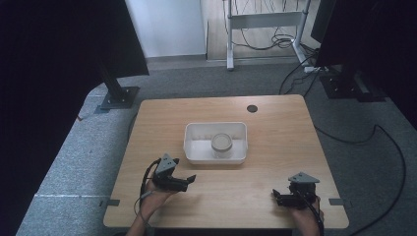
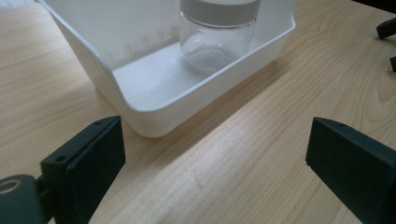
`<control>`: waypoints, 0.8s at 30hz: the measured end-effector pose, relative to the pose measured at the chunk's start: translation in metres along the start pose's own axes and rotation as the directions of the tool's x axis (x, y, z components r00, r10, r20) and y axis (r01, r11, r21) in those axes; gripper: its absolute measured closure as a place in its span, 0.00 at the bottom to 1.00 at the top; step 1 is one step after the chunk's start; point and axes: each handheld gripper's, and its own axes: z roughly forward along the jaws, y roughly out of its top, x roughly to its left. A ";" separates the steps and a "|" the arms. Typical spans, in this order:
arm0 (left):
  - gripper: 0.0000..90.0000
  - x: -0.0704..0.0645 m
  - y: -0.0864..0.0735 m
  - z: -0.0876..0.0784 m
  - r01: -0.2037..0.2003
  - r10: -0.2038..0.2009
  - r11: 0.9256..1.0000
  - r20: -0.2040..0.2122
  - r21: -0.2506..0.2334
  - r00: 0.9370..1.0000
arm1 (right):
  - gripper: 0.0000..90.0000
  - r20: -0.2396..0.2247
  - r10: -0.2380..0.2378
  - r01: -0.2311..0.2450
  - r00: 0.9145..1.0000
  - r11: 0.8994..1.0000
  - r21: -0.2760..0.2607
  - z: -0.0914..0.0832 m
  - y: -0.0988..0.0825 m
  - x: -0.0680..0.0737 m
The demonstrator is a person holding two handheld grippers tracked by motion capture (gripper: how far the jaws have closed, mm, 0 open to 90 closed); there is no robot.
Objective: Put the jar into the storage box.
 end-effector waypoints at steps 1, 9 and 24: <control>0.05 0.000 -0.001 0.000 0.000 0.000 1.000 -0.001 0.001 1.000 | 0.03 0.000 0.000 0.000 1.000 1.000 0.000 0.000 0.000 0.000; 0.05 0.005 -0.018 -0.005 0.015 -0.014 1.000 -0.019 0.011 1.000 | 0.03 0.000 0.000 0.000 1.000 1.000 0.000 0.000 0.000 0.000; 0.05 0.010 -0.043 -0.003 0.027 -0.025 0.999 -0.040 0.041 0.999 | 0.03 0.000 0.000 0.000 1.000 1.000 0.000 0.000 0.000 0.000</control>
